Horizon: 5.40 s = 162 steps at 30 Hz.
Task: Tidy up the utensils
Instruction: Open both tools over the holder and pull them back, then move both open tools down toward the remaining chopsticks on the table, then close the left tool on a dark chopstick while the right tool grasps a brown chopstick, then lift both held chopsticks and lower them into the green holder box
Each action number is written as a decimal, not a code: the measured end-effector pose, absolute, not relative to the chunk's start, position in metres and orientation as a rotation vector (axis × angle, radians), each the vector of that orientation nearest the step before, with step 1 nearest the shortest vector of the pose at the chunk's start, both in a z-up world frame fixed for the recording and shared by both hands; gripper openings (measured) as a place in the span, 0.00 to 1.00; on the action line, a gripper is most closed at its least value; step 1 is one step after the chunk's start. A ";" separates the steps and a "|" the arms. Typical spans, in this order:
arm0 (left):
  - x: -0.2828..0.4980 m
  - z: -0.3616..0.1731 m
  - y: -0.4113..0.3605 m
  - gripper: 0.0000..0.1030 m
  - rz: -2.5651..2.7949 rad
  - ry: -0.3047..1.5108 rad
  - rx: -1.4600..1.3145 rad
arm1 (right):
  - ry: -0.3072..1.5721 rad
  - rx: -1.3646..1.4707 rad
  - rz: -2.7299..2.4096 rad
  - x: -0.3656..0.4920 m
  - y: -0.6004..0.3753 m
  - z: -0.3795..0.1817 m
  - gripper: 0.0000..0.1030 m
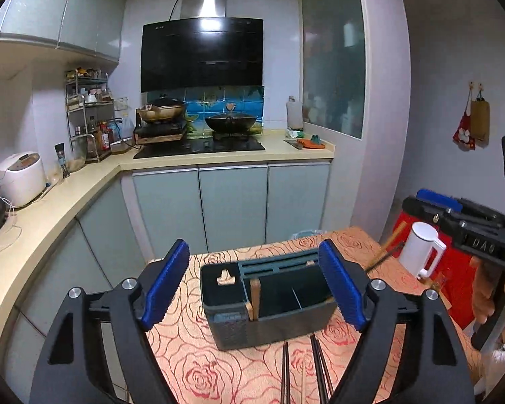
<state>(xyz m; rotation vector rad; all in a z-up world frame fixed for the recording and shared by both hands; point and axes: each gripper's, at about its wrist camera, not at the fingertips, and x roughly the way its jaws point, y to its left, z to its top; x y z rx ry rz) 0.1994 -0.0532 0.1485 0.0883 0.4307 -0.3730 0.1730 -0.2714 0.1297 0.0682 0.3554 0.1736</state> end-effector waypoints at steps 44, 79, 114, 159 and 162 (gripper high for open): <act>0.054 -0.092 0.014 0.75 -0.322 0.732 0.261 | 0.709 -0.159 0.249 0.033 -0.173 -0.130 0.52; 0.065 -0.108 -0.012 0.07 -0.399 0.771 0.226 | 0.650 -0.080 0.151 0.029 -0.221 -0.133 0.17; 0.029 0.050 0.009 0.06 -0.380 0.407 0.144 | 0.333 0.117 0.224 -0.003 -0.284 0.021 0.07; 0.157 0.208 -0.082 0.06 -0.471 0.326 0.143 | 0.242 0.086 0.231 0.143 -0.284 0.170 0.07; 0.178 0.213 -0.091 0.06 -0.449 0.317 0.131 | 0.244 0.092 0.224 0.159 -0.282 0.173 0.07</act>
